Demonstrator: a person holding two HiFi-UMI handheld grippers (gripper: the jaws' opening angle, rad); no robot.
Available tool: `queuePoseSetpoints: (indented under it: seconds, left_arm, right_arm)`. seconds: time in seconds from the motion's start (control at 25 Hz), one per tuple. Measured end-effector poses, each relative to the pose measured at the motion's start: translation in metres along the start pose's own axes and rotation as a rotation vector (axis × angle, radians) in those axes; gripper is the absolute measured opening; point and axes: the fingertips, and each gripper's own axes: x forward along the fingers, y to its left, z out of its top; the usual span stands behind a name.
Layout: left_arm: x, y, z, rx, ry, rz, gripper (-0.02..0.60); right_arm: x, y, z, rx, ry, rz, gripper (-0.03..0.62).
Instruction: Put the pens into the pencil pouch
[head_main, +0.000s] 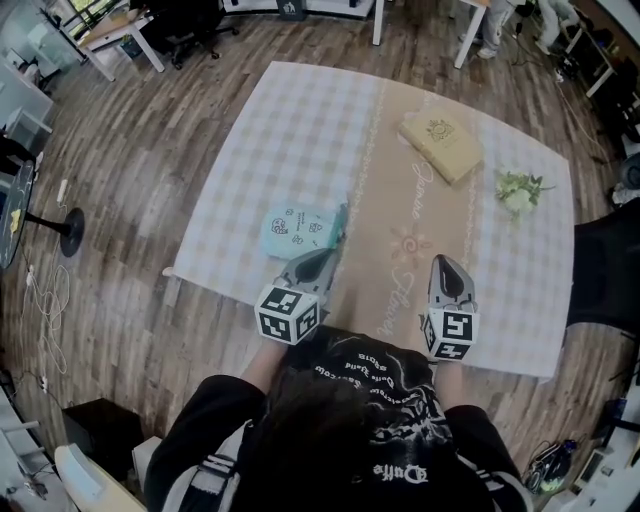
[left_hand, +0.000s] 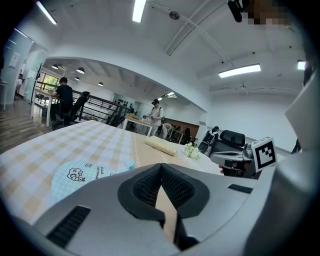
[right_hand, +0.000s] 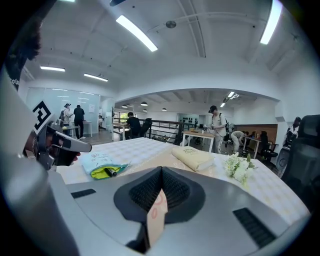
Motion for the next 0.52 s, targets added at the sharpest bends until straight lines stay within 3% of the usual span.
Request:
queuePoseSetpoints:
  seconds: [0.16, 0.32, 0.52]
  left_arm:
    - [-0.001, -0.002, 0.002, 0.004, -0.007, -0.007, 0.02]
    - [-0.002, -0.002, 0.011, -0.055, -0.049, -0.026, 0.02]
    - [-0.001, 0.001, 0.015, -0.011, -0.052, -0.003, 0.02]
  right_arm:
    - [0.001, 0.007, 0.001, -0.021, -0.001, 0.015, 0.008]
    - [0.001, 0.012, -0.001, -0.024, 0.007, 0.048, 0.008]
    - [0.002, 0.015, -0.002, -0.06, 0.021, 0.068, 0.008]
